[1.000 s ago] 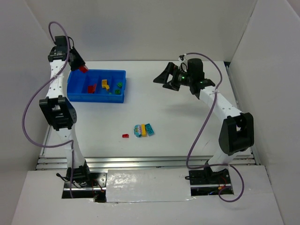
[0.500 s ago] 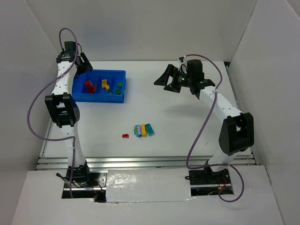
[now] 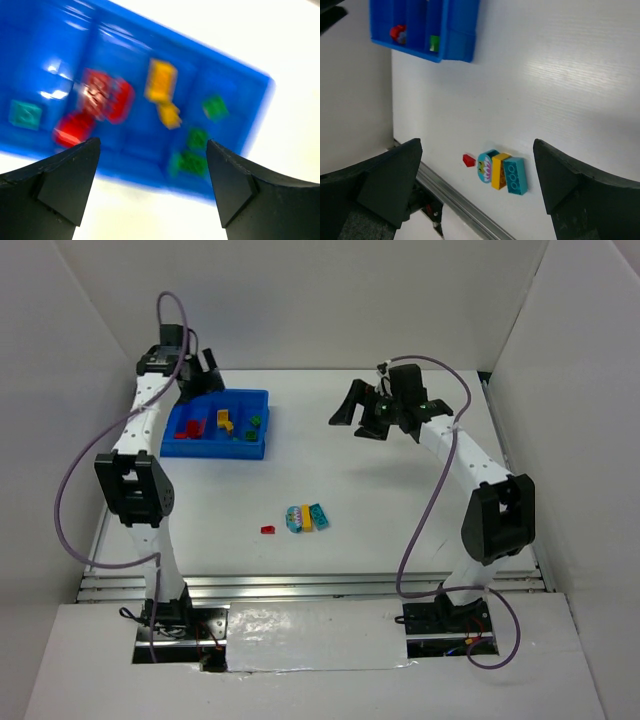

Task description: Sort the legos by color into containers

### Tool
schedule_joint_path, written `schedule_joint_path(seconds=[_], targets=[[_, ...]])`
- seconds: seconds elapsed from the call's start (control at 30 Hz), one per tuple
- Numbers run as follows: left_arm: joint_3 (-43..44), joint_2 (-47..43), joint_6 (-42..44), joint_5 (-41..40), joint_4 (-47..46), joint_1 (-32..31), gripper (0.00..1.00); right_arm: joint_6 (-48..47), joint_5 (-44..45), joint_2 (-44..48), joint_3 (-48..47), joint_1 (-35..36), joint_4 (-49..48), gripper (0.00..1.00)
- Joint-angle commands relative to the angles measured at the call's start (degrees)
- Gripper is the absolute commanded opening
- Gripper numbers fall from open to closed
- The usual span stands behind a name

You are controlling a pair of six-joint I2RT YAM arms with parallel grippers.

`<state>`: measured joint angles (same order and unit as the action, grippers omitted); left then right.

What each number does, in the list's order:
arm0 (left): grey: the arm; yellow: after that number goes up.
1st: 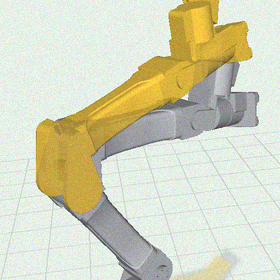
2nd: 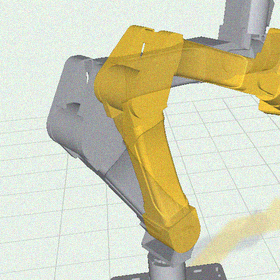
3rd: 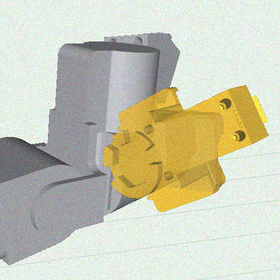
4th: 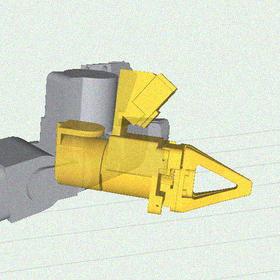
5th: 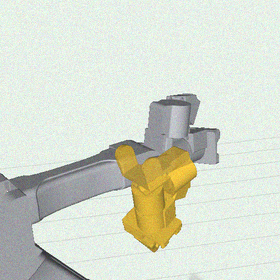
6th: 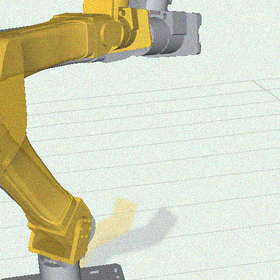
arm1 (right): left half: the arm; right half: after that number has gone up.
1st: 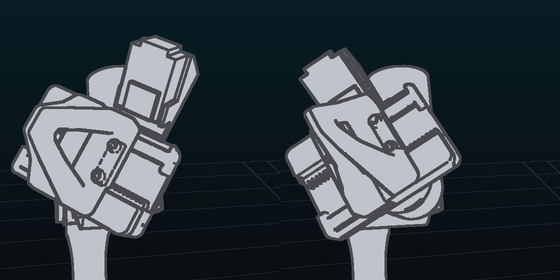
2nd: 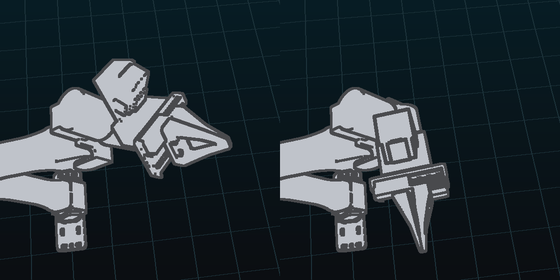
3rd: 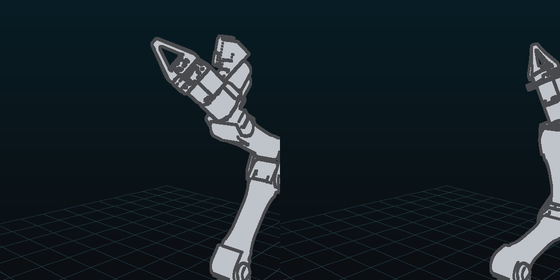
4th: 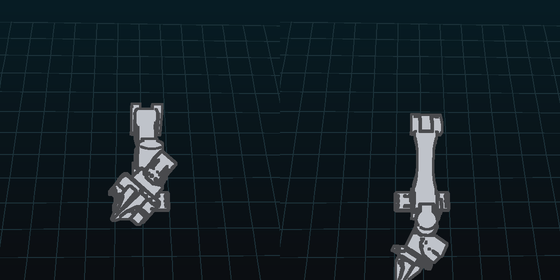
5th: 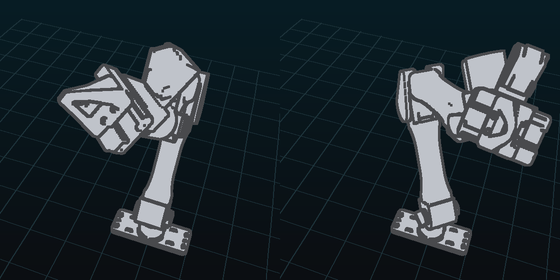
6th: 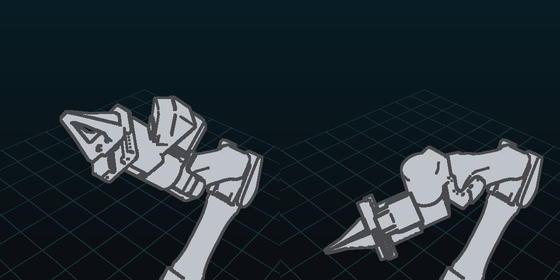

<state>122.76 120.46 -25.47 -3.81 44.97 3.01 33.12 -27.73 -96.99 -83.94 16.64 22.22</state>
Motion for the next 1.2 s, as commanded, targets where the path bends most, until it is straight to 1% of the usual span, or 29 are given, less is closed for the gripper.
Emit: schedule_joint_path(seconds=[0.0,0.03,0.07,0.1,0.13,0.17,0.2,0.3,0.37,0.47,0.5,0.57,0.73,0.8,0.83,0.9,0.93,1.0,1.07,1.1,1.17], targets=[[-5.41,-9.54,4.29,-1.88,2.48,-11.33,0.99,-0.69,9.35,2.05,-0.35,0.06,8.18,1.00],[-7.08,-10.50,4.47,-4.68,3.88,-13.36,0.99,-0.69,9.97,2.85,0.18,-0.12,8.80,1.00],[-11.10,-11.56,4.90,-5.23,5.20,-15.55,1.00,-0.69,10.67,3.47,0.62,-0.29,10.11,1.00],[-14.01,-14.00,4.91,-5.85,6.35,-19.49,1.00,-0.69,11.20,4.34,1.14,-0.47,10.82,1.00],[-17.00,-15.51,4.65,-6.55,7.23,-21.18,1.00,-0.78,11.46,5.75,2.19,-0.91,11.18,1.00],[-23.38,-17.09,4.04,-6.21,7.32,-22.85,0.99,-0.95,11.38,6.46,2.81,-1.00,11.79,1.00],[-26.84,-20.41,3.59,-5.60,7.15,-25.57,1.00,-1.04,11.29,7.25,3.43,-1.26,11.97,1.00],[-36.50,-25.52,-0.18,-3.23,7.76,-29.09,1.00,-0.78,10.76,10.49,6.85,-1.61,10.92,1.00],[-39.25,-26.77,-4.20,-0.60,10.21,-29.90,0.99,-0.52,10.06,11.21,7.82,-1.70,10.31,1.00],[-40.84,-27.91,-7.91,1.79,12.07,-31.57,0.99,-0.43,8.57,11.56,8.97,-1.88,10.21,1.00],[-41.37,-28.44,-8.01,1.88,11.98,-33.14,0.99,-0.25,8.04,12.00,9.93,-1.88,9.87,1.00],[-42.77,-28.62,-8.10,0.92,12.16,-34.29,0.99,0.18,7.16,12.52,11.16,-1.79,8.38,1.00],[-46.38,-29.23,-9.50,2.93,11.90,-34.47,0.99,1.33,3.91,12.88,13.54,-1.70,6.61,1.00],[-46.82,-28.97,-12.04,3.29,12.42,-34.47,0.98,1.33,3.56,13.49,13.80,-1.70,6.61,1.00],[-46.82,-28.80,-15.01,2.68,12.86,-34.47,0.98,1.33,3.64,13.84,13.98,-1.70,6.52,1.00],[-47.35,-27.74,-17.23,2.23,13.47,-34.56,0.96,1.24,3.64,14.55,14.42,-1.70,6.44,1.00],[-47.70,-27.39,-18.63,1.36,13.22,-34.56,0.95,1.50,3.56,14.81,14.59,-1.70,6.26,1.00],[-49.10,-25.99,-18.82,0.92,11.99,-34.56,0.94,1.85,3.12,15.34,15.47,-1.79,5.38,1.00],[-50.15,-24.24,-18.65,1.26,9.27,-34.56,0.92,2.12,2.15,15.69,15.91,-1.61,4.86,1.00],[-50.60,-23.62,-18.39,1.79,8.30,-34.56,0.89,2.12,1.98,15.95,16.00,-1.61,4.85,1.00],[-52.08,-22.74,-18.73,2.06,6.11,-34.56,0.88,1.86,2.06,16.65,16.00,-1.35,4.85,1.00]])
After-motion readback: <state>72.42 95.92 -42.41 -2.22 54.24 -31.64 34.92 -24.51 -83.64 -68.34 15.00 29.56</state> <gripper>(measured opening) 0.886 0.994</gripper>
